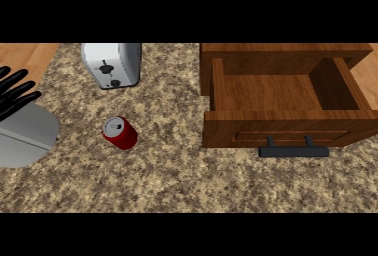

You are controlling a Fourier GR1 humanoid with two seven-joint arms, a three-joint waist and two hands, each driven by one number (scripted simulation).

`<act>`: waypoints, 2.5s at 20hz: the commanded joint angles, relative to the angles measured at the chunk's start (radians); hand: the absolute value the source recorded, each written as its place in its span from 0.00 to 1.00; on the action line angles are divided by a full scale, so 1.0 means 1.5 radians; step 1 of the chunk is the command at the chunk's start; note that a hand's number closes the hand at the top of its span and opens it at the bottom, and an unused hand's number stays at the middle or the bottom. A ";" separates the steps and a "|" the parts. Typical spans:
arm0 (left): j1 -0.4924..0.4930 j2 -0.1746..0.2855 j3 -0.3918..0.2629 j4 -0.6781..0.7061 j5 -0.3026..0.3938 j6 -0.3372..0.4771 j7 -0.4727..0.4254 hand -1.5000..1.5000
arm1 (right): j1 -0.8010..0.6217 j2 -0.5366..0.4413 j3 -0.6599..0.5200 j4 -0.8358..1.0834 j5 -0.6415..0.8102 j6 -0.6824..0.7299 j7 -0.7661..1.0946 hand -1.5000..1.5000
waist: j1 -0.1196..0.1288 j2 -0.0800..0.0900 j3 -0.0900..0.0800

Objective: Pick up the can, place it into the drawer and close the drawer

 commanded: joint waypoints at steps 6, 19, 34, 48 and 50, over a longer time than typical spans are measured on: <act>-0.042 -0.050 -0.045 0.031 0.008 0.048 0.062 0.00 | 0.083 0.000 -0.081 -0.042 -0.073 0.082 -0.012 0.00 | -0.004 0.000 0.000; -0.056 -0.195 -0.094 0.082 -0.231 0.064 -0.057 0.00 | 0.021 0.002 -0.113 0.000 -0.072 0.111 0.015 0.00 | 0.002 0.001 0.000; -0.099 -0.230 -0.076 0.358 -0.481 0.030 -0.328 0.00 | 0.073 0.022 -0.202 -0.031 -0.152 0.183 0.037 0.00 | -0.006 0.002 -0.001; -0.196 -0.189 -0.070 0.682 -0.625 0.003 -0.581 0.00 | 0.042 0.058 -0.202 -0.064 -0.132 0.191 0.076 0.00 | -0.009 0.004 -0.001; -0.249 -0.174 -0.065 0.740 -0.636 0.005 -0.572 0.00 | 0.047 0.075 -0.204 -0.003 -0.092 0.238 0.001 0.00 | -0.013 0.005 -0.001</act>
